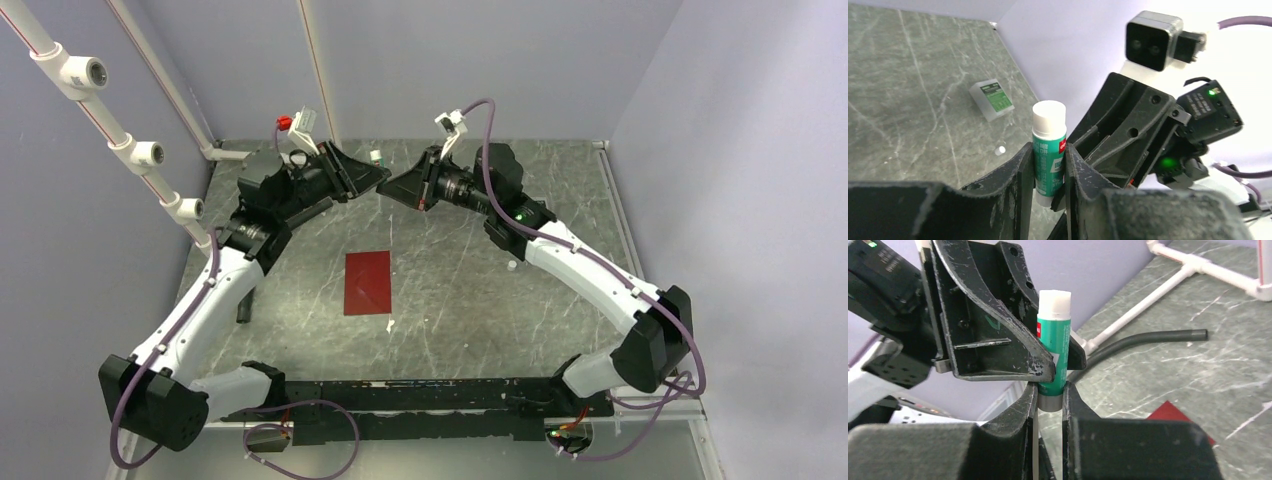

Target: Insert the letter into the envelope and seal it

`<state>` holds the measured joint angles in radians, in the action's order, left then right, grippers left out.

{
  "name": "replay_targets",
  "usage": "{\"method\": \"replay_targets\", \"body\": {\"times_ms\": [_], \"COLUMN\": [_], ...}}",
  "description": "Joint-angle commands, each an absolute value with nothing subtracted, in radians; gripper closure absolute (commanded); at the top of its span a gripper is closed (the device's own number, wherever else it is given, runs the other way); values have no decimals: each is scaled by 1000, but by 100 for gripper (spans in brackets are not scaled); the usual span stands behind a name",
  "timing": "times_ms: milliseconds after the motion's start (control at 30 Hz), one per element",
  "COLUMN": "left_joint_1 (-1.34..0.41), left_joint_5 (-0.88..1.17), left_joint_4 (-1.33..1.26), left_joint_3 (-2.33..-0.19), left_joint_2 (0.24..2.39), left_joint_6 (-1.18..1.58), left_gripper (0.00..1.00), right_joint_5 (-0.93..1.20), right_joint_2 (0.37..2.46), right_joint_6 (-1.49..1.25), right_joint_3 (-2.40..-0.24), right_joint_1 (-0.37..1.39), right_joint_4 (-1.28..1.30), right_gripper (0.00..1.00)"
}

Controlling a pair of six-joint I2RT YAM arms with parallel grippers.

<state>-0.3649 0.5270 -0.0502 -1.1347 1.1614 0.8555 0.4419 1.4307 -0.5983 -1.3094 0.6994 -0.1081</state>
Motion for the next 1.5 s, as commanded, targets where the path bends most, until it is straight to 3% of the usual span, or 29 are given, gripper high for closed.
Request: {"method": "replay_targets", "body": {"times_ms": [0,100,233,300,433,467,533,700,833,1100,1467], "left_joint_1": [-371,-372,-371,-372,-372,-371,-371,-371,-372,-372,-371], "left_joint_5": [592,594,587,578,508,468,367,130,195,301,342], "left_joint_4": [-281,-323,-311,-293,-156,-61,92,350,318,270,256], "left_joint_3": [-1065,-1042,-1047,-1047,-1073,-1092,-1127,-1165,-1106,-1094,-1090], "left_joint_2": [1146,1152,1145,1137,1115,1110,1106,1116,1105,1149,1157], "left_joint_6": [963,977,939,906,769,723,646,560,552,541,532], "left_gripper": [71,74,97,98,98,98,98,98,98,98,98], "right_joint_5": [585,643,665,676,593,538,381,-113,-369,-281,-186], "right_joint_2": [1390,1406,1404,1398,1340,1312,1275,1246,1309,1476,1664], "right_joint_6": [-809,-872,-958,-975,-839,-791,-676,-540,-608,-605,-566], "right_joint_3": [-1253,-1239,-1202,-1187,-1200,-1202,-1213,-1195,-1174,-1083,-1068], "right_joint_1": [671,663,649,638,600,587,566,534,480,360,277], "right_joint_4": [-410,-517,-606,-616,-326,-223,12,463,720,694,590], "right_gripper": [100,100,100,100,47,39,34,33,33,30,39]}}
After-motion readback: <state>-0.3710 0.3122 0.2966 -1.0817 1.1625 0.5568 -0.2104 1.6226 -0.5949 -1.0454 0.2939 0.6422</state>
